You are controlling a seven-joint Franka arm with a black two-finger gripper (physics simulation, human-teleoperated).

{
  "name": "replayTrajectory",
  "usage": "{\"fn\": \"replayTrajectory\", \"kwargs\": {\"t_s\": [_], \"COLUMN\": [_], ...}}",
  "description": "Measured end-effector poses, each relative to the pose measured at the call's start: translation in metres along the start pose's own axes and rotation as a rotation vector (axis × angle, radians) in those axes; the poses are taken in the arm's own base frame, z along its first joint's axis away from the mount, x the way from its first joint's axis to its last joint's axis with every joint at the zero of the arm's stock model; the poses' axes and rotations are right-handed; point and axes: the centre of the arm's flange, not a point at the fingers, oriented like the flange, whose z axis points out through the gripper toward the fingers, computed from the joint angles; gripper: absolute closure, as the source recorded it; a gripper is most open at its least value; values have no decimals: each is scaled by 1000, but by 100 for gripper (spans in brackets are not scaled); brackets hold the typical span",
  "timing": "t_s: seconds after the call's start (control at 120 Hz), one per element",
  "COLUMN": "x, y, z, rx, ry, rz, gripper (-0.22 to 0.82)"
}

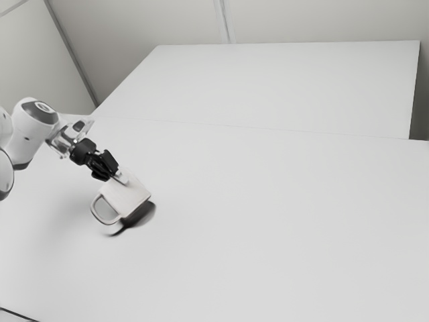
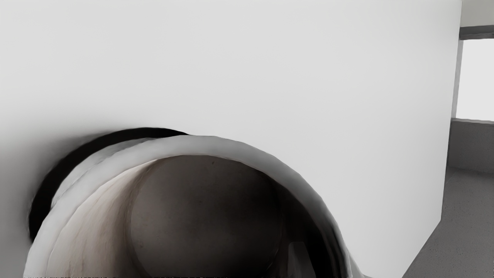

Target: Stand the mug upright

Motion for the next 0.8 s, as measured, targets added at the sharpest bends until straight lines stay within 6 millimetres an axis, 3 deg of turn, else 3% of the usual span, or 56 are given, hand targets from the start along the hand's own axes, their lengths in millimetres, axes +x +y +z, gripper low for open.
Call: {"fn": "replayTrajectory", "kwargs": {"t_s": [0.208,0.342,0.408,0.525,0.642,0.8], "x": [0,2,4,3,6,-5], "y": [6,37,61,93,116,142], "z": [-3,-10,-11,1,20,49], "rx": [2,31,90,236,397,609], "ry": [1,3,-6,-34,-49,-66], "rz": [-9,28,70,138,220,357], "gripper": [76,77,78,78,78,78]}}
